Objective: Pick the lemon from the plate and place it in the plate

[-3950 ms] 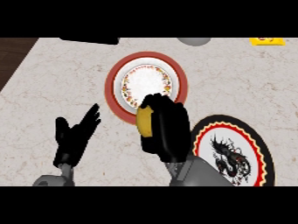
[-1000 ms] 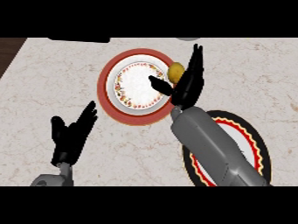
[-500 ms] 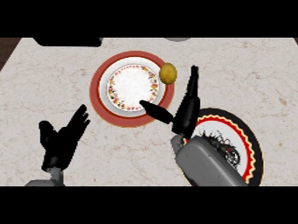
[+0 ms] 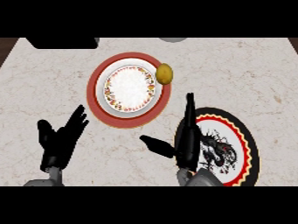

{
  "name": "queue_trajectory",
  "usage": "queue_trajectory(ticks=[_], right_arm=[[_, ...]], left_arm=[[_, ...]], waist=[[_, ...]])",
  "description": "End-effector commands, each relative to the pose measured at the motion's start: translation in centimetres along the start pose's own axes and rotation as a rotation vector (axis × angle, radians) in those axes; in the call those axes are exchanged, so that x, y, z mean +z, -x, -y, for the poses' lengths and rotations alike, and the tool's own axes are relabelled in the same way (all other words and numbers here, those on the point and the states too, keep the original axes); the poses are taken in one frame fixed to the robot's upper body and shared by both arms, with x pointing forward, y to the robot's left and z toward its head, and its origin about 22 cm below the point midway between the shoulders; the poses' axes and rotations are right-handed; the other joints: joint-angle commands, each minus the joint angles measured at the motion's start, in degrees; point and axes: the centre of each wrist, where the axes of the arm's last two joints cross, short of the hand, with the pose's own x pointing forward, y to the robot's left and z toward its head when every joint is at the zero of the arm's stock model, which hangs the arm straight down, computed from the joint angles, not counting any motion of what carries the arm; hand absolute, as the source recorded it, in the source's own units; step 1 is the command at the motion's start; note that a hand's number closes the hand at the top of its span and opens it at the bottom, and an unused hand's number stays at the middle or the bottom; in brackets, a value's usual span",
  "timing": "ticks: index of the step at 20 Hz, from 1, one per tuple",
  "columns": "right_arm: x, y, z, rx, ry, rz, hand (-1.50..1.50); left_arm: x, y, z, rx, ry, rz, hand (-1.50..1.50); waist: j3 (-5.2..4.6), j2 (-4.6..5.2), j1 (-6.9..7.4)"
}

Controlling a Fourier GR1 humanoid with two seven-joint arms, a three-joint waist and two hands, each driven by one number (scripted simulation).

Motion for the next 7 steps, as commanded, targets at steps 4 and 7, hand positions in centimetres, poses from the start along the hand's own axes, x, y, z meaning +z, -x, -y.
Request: queue_trajectory(ticks=[4, 7], right_arm=[[5.2, 1.3, 0.0, 0.040, -0.027, -0.032, -1.50], [5.1, 0.8, 0.9, 0.055, -0.025, -0.019, -1.50]], left_arm=[[0.8, 0.7, 1.3, 0.009, 0.005, -0.030, 0.00], [1.9, 1.0, 1.3, 0.018, -0.001, -0.023, 0.00]], waist=[[-0.16, 0.05, -0.07], [-0.17, 0.04, -0.07]])
